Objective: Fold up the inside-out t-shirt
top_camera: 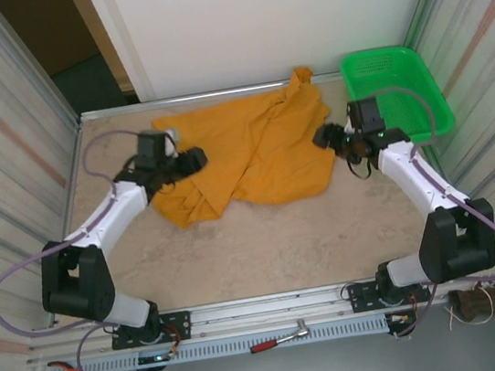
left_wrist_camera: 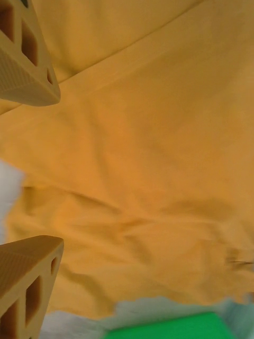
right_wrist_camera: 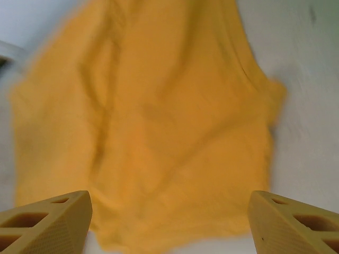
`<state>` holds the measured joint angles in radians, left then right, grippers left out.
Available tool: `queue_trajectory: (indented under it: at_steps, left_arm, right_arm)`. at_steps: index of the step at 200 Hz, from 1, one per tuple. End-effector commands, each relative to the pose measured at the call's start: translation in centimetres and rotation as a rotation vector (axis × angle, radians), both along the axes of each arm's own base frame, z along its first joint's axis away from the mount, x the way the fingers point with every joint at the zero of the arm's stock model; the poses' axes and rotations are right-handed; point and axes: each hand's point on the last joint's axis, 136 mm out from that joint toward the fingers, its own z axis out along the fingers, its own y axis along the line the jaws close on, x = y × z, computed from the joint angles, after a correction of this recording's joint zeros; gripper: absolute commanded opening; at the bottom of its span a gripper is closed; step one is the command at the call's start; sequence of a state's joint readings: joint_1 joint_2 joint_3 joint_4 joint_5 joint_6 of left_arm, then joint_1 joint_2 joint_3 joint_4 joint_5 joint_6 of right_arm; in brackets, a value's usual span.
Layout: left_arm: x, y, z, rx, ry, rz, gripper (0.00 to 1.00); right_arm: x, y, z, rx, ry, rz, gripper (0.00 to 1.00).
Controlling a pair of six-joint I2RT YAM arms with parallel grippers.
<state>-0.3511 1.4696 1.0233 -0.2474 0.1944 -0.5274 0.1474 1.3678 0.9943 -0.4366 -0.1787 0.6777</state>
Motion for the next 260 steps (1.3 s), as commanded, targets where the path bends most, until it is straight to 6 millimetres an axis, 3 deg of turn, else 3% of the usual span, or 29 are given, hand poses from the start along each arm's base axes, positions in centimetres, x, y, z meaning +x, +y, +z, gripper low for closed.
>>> queue_trajectory:
  at_steps: [1,41,116,130,144,149,157,189,222,260]
  left_arm:
    - [-2.4,0.7,-3.6,0.124,0.057,0.055,0.66]
    - [-3.9,-1.6,-8.6,0.192,0.154,0.027,0.65]
    - [-3.3,-2.5,-11.3,0.189,0.197,0.029,0.64]
    - [-2.9,-2.8,-11.5,0.187,0.189,0.026,0.55]
    - [-2.3,-2.8,-11.3,0.187,0.172,0.024,0.29]
    - [-2.0,-2.7,-11.0,0.183,0.162,0.024,0.17]
    - [-1.6,-2.5,-10.3,0.175,0.151,0.026,0.0]
    - [-0.3,0.2,-4.5,0.103,0.063,0.073,0.0]
    - [-0.1,4.7,2.0,-0.04,-0.018,0.16,0.0]
    - [-1.0,8.6,6.3,-0.197,-0.038,0.223,0.0]
  right_arm:
    - [-2.3,0.3,-3.6,0.009,0.063,-0.011,0.77]
    - [-3.7,1.7,-7.0,0.018,0.116,0.027,0.77]
    - [-1.4,2.7,-9.7,0.005,0.158,0.028,0.73]
    - [-0.9,3.2,-10.3,0.029,0.161,0.035,0.59]
    - [-0.6,3.6,-10.5,0.042,0.165,0.047,0.16]
    - [-0.6,3.6,-10.3,0.045,0.164,0.052,0.0]
    - [-0.7,3.5,-9.7,0.044,0.152,0.056,0.0]
    - [-1.9,1.1,-4.8,0.026,0.067,0.027,0.0]
    - [-4.5,-2.4,1.4,0.03,-0.03,-0.039,0.0]
    - [-8.3,-4.7,7.1,0.057,-0.105,-0.099,0.0]
